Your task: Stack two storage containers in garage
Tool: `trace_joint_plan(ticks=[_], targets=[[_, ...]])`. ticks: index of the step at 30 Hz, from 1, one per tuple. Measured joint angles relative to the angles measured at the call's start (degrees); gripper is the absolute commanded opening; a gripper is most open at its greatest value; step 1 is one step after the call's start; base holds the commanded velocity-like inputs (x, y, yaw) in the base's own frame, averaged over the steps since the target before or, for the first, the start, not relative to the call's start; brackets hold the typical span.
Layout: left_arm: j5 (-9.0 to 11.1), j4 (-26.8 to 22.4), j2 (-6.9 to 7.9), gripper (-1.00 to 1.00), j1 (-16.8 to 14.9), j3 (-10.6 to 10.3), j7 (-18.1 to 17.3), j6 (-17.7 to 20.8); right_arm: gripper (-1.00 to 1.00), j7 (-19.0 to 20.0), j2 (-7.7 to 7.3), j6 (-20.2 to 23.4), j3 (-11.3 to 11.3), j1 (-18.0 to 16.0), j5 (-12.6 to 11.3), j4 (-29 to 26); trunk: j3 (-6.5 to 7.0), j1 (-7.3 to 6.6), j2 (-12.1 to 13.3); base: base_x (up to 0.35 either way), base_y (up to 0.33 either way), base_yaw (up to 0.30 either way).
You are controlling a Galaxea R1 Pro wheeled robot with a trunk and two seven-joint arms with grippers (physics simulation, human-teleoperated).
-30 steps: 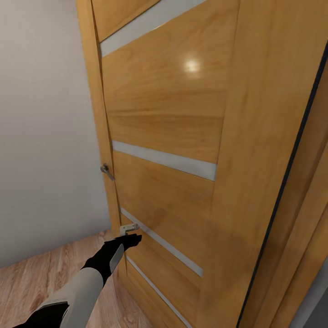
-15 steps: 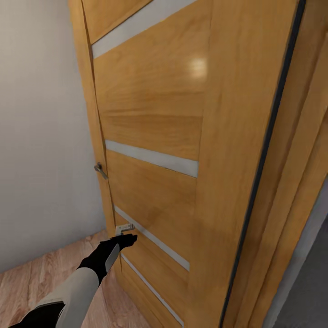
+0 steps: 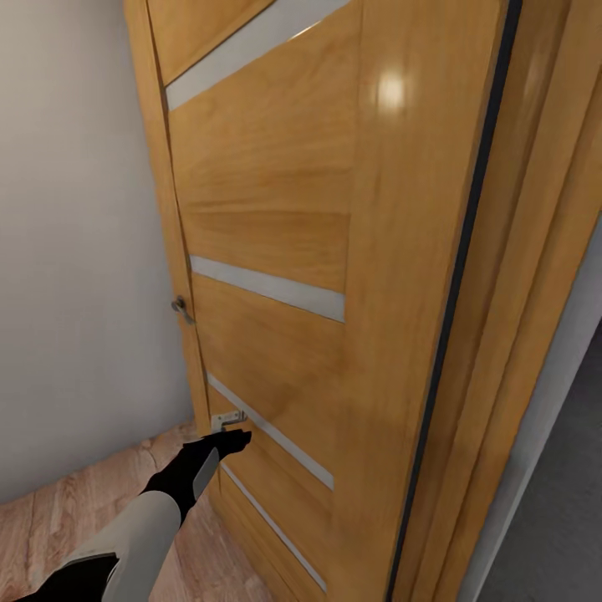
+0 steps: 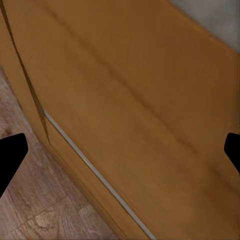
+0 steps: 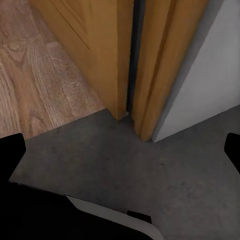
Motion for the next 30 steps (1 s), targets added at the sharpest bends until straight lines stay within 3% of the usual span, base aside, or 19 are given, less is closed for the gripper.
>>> trace_joint_plan(ticks=[6, 12, 21, 30], targets=[[0.1, 0.0, -0.12, 1.0, 0.0, 0.0, 0.0, 0.0, 1.0, 0.0, 0.0, 0.0, 0.1, 0.0, 0.0, 0.0, 0.0, 0.0, 0.0, 0.0, 0.0, 0.0], [-3.6, -0.1, -1.26, 1.0, 0.3, 0.2, 0.4, -0.5, 1.0, 0.1, 0.8, 0.3, 0.0, -0.6, -0.1, -0.1, 0.0, 0.0, 0.0, 0.0, 0.0, 0.0], [-1.2, 0.2, -0.55, 1.0, 0.4, 0.1, -0.1, -3.3, 1.0, 0.2, 0.94, 0.3, 0.0, -0.6, -0.1, -0.1, 0.0, 0.0, 0.0, 0.0, 0.0, 0.0], [-0.2, 0.5, -0.55, 1.0, 0.3, 0.1, 0.0, -3.3, 1.0, 0.1, 0.96, 0.3, 0.0, -0.6, -0.2, -0.1, 0.0, 0.0, 0.0, 0.002, 0.01, 0.0]])
